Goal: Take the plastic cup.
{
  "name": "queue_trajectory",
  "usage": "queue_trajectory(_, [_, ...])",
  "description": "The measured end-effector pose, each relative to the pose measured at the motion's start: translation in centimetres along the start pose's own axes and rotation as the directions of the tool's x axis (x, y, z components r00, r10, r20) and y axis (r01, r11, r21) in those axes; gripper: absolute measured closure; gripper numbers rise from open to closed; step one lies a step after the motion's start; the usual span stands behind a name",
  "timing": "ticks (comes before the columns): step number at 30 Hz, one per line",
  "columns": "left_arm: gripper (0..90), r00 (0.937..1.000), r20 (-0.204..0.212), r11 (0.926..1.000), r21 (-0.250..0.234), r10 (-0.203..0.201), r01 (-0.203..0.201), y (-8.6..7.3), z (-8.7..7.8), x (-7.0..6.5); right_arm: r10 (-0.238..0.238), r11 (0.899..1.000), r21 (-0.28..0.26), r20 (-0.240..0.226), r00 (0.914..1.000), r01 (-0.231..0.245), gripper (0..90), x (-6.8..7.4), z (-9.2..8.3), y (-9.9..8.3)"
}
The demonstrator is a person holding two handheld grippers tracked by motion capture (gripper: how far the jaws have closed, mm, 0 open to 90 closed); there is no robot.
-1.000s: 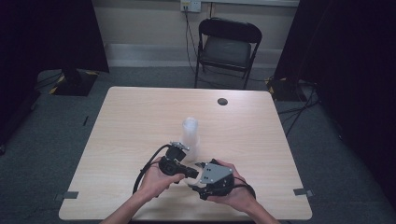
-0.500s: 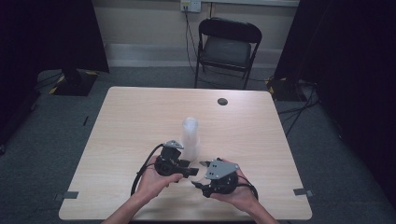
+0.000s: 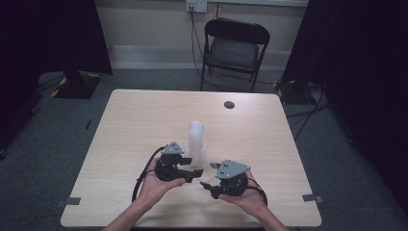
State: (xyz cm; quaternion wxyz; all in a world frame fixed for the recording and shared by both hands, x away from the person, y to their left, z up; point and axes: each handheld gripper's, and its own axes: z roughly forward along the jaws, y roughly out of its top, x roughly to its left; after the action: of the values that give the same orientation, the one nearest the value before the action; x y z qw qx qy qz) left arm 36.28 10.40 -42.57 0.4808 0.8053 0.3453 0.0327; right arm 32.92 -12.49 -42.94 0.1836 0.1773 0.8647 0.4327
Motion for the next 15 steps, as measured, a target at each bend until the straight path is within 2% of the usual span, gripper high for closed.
queue_trajectory(3, [30.0,1.0,0.001,0.9994,-0.032,-0.009,0.009,0.0,-0.4,0.2,0.02,1.0,-0.003,0.008,0.9998,-0.02,32.0,-0.4,-0.1,-0.1])
queue_trajectory(4, [30.0,1.0,-0.003,0.9984,-0.056,-0.001,0.001,0.0,-0.8,0.4,0.038,0.999,-0.006,0.007,0.9992,-0.038,32.2,-0.6,-0.1,-0.1])
queue_trajectory(6, [30.0,1.0,-0.008,0.9976,-0.069,-0.002,0.002,0.0,-0.9,0.4,0.054,0.999,-0.008,0.006,0.9985,-0.054,32.3,-1.0,-0.1,-0.2])
queue_trajectory(11, [29.5,0.9999,-0.008,0.9969,-0.078,0.01,-0.01,0.1,-1.2,0.5,0.076,0.997,-0.011,0.014,0.997,-0.075,32.5,-1.5,-0.1,-0.3])
queue_trajectory(13, [26.5,0.9997,0.014,0.9965,-0.081,0.019,-0.018,0.0,-1.2,0.5,0.083,0.996,-0.014,0.022,0.9963,-0.083,32.5,-1.7,-0.3,-0.4])
queue_trajectory(15, [25.9,0.9992,-0.003,0.9967,-0.072,0.039,-0.039,-0.2,-1.4,0.3,0.097,0.995,-0.022,0.034,0.9947,-0.097,32.5,-1.9,-0.6,-0.5])
